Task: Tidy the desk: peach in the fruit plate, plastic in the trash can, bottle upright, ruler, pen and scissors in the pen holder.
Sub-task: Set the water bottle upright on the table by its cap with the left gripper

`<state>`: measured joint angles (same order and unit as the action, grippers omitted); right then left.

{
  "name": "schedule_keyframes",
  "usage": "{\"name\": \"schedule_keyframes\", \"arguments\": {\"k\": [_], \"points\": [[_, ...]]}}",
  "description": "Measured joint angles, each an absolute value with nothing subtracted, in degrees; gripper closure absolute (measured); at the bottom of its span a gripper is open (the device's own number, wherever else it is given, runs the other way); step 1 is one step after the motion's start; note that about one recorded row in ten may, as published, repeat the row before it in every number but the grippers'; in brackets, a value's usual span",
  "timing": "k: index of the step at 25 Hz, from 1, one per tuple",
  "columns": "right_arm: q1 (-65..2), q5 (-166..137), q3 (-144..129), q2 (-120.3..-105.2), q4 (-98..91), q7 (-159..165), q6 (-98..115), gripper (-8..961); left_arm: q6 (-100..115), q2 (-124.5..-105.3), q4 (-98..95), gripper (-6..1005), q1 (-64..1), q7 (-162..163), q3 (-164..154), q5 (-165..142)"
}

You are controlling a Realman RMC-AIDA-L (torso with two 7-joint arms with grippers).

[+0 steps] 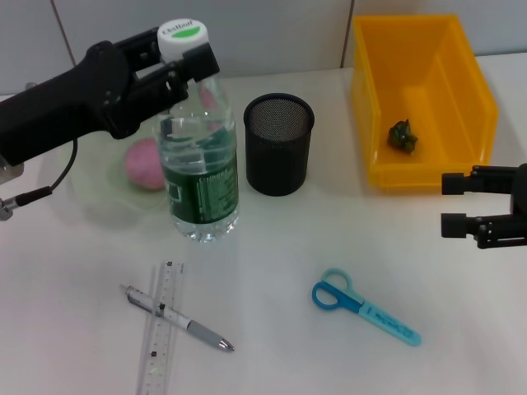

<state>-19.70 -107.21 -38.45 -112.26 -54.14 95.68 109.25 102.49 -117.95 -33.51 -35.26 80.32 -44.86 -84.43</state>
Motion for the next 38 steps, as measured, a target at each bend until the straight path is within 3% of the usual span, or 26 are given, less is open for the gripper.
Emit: {"name": "schedule_keyframes", "arguments": {"k": [13,27,38], "points": [[-19.78,-108.66,-38.04,-112.23,-55.19,96.78,109.57,143,98.67,-118.0,-34.2,543,-32.84,72.67,-44.21,-86.03],[-21.03,-110.34,-37.44,-112.18,-54.8,97.38,108.11,144,95.47,-117.06,-34.38,542,-25.9,68.66,-43.41,-85.76],[-21.44,-110.76,-37.44,-112.14,-54.75,97.7,107.83,144,94.07,-117.92,-32.11,540,-23.82,62.87,-39.95,-85.62]]}}
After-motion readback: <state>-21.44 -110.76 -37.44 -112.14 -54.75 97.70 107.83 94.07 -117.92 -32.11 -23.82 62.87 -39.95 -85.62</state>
